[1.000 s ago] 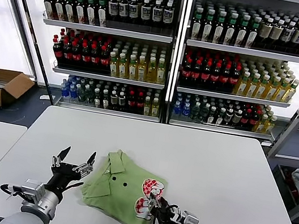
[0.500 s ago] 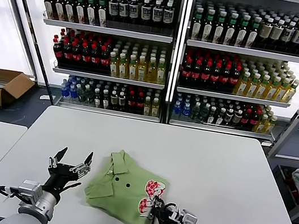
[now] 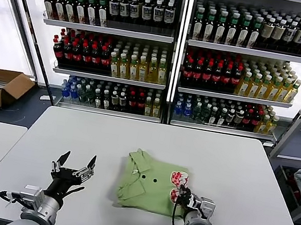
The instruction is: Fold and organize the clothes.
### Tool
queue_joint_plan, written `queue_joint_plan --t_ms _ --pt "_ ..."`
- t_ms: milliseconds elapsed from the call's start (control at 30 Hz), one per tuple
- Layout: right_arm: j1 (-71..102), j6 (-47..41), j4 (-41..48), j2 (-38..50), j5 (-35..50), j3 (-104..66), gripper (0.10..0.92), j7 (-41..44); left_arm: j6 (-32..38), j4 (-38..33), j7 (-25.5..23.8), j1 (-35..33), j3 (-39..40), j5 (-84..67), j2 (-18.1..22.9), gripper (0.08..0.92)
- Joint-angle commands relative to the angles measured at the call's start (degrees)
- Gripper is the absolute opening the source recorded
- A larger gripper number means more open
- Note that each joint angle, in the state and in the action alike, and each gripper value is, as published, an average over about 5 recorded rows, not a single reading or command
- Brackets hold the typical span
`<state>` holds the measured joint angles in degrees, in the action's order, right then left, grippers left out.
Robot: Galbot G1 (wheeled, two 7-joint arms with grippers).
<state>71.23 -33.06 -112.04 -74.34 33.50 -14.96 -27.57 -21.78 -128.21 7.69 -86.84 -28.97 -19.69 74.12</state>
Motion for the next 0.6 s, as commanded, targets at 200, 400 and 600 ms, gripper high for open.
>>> queue_joint_plan --t_ms 200,400,600 --pt "-1.83 9.11 -4.33 2.06 -17.72 -1.59 0.418 5.99 -0.05 -0.55 0.09 -1.02 1.03 0.69 1.31 0.823" --pt "7.07 6.62 -12.26 1.48 -17.65 3.85 0.591 4.19 0.11 -2.17 0.06 -2.21 1.17 0.93 2.22 0.823" --pt "11.06 2.46 -13.73 -0.73 -9.45 7.44 0.762 0.03 0.15 -3.45 0.05 -3.32 0.93 1.02 2.53 0.823"
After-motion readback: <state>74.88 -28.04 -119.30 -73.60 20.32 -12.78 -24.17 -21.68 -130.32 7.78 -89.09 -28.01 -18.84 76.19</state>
